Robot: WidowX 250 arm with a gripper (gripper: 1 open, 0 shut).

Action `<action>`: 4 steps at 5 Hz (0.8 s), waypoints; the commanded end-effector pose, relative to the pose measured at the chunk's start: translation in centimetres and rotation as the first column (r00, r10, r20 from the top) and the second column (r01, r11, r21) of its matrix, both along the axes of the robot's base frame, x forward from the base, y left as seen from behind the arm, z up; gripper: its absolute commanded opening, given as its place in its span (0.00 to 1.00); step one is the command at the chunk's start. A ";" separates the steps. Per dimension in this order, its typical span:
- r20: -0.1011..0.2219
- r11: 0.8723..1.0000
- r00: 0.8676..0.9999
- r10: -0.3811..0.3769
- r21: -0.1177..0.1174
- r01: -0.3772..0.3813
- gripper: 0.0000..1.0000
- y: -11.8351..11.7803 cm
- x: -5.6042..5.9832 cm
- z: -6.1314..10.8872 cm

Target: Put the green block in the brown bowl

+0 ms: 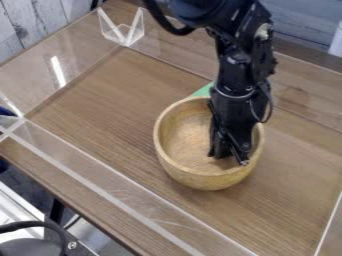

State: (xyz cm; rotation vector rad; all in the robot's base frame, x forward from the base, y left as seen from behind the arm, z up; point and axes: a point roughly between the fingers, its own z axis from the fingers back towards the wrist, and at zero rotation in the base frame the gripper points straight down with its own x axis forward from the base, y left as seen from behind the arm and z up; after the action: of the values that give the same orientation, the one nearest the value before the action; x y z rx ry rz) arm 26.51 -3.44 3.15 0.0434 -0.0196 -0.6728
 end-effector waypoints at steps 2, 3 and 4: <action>0.051 1.000 0.999 0.016 -0.020 -0.015 0.00 0.6 0.5 2.2; 0.031 1.000 0.999 0.015 -0.014 -0.015 0.00 1.0 0.3 2.6; 0.011 1.000 1.000 0.012 -0.007 -0.012 0.00 1.3 0.1 3.0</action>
State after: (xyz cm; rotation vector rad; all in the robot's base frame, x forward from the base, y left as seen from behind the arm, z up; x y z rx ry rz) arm 25.43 -2.27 4.33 0.0208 0.0445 -0.6665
